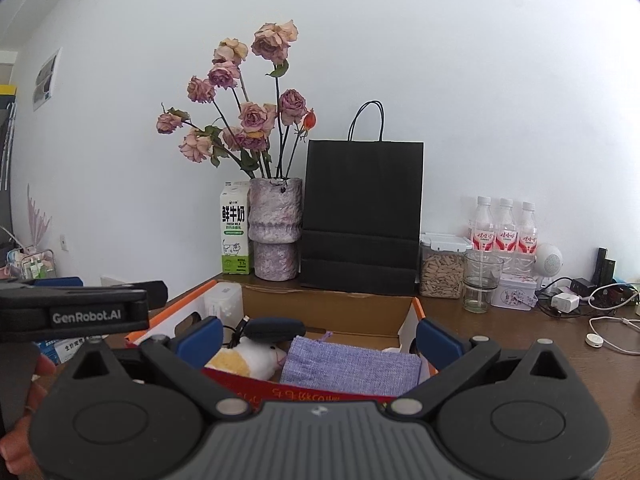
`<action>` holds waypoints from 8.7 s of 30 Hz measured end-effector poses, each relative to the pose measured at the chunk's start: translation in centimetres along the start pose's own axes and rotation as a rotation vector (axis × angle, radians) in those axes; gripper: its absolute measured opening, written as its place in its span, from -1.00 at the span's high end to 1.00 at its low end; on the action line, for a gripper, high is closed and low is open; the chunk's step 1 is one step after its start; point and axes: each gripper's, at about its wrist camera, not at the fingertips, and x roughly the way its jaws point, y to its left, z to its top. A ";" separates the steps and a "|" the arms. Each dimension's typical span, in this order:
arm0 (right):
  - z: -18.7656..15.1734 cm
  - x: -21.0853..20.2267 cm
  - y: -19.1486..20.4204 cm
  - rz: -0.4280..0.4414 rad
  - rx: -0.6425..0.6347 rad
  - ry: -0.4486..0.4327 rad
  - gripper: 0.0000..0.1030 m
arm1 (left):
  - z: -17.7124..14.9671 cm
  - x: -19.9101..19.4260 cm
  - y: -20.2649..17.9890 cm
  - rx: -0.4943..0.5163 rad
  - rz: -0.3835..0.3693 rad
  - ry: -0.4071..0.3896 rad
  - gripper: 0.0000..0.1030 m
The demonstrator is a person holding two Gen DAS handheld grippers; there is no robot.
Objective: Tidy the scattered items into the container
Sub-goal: 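Carry the pouch and charger into the box and open both grippers, then withdraw both tools from the box toward the red-green ornament, then grasp the red-and-green ornament with the right gripper, then grasp the white bottle cap with the left gripper while the right gripper holds the ornament, then carry the ornament and cap over the box and open both grippers, then withdraw both tools from the box toward the remaining items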
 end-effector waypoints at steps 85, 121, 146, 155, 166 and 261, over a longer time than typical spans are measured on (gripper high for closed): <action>-7.7 4.5 -4.3 -0.116 0.018 0.384 -0.56 | -7.8 -4.4 5.4 0.068 0.112 0.196 -1.00; -10.5 -1.0 -1.6 0.036 0.052 0.288 0.29 | -8.8 -1.3 6.6 0.110 0.147 0.276 -0.91; -10.6 -0.8 -1.7 0.039 0.059 0.300 0.27 | -9.0 1.1 8.7 0.015 0.131 0.350 -0.01; -10.6 -0.8 -1.7 0.038 0.058 0.302 0.27 | -9.2 0.8 8.1 0.055 0.140 0.329 0.20; -10.6 -0.8 -1.7 0.039 0.060 0.300 0.27 | -8.5 -0.4 8.0 0.049 0.165 0.283 0.20; 1.0 11.8 -3.8 -0.019 0.116 0.049 -1.00 | 0.7 9.7 -4.8 0.013 0.209 -0.036 -1.00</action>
